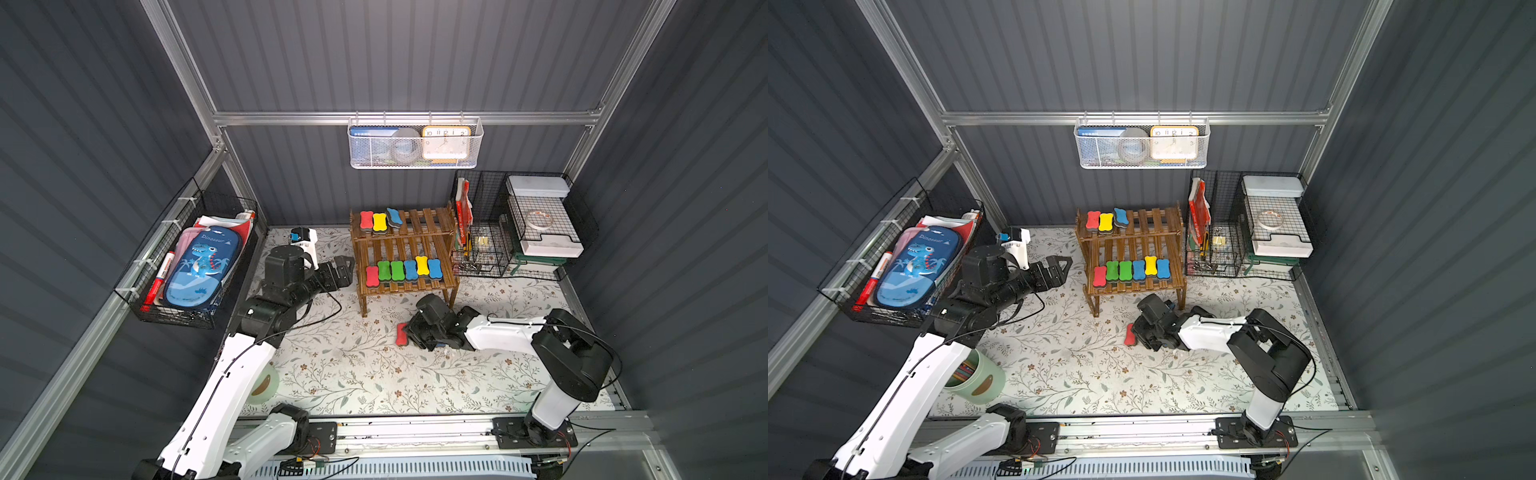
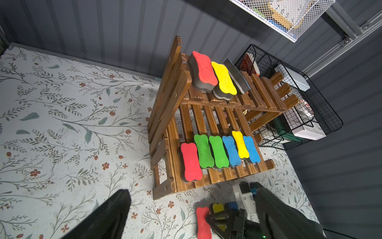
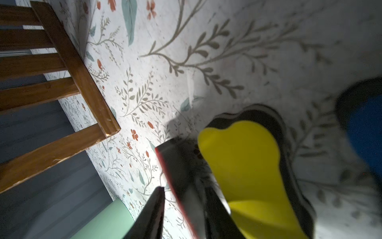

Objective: Remove the whiteboard erasers from the shelf
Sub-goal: Place the whiteboard eraser at the center of the board, then pick up the whiteboard eraser from the shelf.

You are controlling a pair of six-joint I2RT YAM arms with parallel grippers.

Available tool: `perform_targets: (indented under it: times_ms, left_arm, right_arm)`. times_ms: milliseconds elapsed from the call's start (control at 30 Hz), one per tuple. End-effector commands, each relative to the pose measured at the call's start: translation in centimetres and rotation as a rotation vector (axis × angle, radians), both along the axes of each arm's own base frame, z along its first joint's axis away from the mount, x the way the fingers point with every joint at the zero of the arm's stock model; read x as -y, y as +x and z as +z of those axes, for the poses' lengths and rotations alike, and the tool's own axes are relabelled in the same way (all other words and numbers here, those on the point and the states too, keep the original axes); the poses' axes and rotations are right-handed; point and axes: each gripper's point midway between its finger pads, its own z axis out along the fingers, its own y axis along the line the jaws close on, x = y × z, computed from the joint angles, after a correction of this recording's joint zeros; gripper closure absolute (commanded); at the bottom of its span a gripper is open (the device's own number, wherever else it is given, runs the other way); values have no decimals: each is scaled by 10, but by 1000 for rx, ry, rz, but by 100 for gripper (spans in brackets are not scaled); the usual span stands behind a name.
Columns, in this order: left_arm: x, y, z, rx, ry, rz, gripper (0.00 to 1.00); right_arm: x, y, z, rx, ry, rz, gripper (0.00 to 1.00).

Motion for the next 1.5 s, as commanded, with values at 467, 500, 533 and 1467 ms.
perform_targets:
  times_ms: [467,500,533,1467]
  left_arm:
    - [-1,-7,7,19,13,-18,1]
    - [-1,-6,6,17,13,-17,1]
    - [0,-6,6,16,12,-19,1]
    - [3,6,-12,-21,27,-14,1]
  right_arm:
    - [18,-17,104,240,-107,317,64]
    - [18,-17,116,277,-113,342,64]
    - [18,-15,130,318,-119,364,64]
    - [-16,198,307,776,-228,441,42]
